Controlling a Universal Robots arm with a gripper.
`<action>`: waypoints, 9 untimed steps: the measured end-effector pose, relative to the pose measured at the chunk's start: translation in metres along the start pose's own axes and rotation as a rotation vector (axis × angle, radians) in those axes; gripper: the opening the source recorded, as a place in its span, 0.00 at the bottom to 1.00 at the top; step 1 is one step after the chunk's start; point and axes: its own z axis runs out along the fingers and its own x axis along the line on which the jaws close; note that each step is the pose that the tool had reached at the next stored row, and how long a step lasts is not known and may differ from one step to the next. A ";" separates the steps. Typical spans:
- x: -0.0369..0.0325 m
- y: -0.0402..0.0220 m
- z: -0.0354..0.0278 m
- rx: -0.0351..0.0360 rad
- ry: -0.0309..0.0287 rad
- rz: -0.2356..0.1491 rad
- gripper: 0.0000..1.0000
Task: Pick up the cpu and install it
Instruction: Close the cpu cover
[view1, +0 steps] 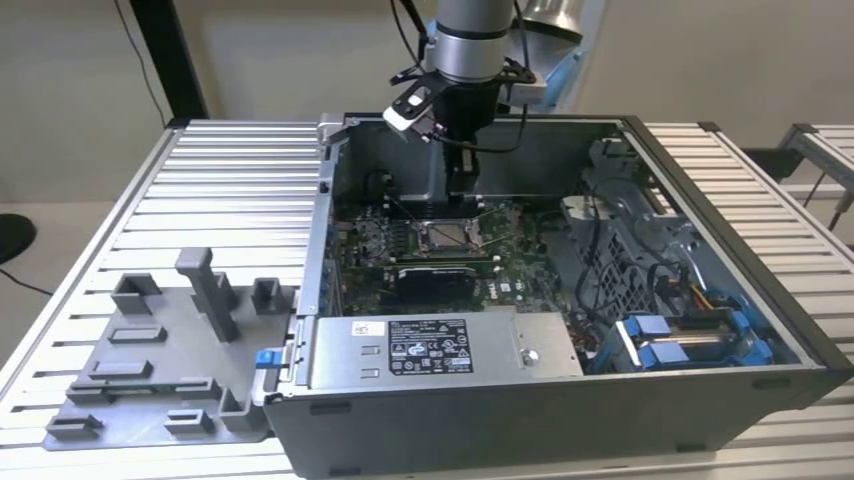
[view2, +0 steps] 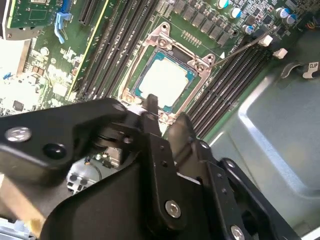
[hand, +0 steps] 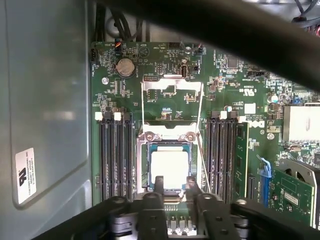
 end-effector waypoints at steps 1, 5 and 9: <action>0.0000 0.0000 0.0000 0.0000 0.0000 0.000 0.00; 0.0000 0.0000 -0.0002 0.0000 0.0000 0.000 0.00; 0.0000 0.0000 -0.0008 0.0000 0.0000 0.000 0.00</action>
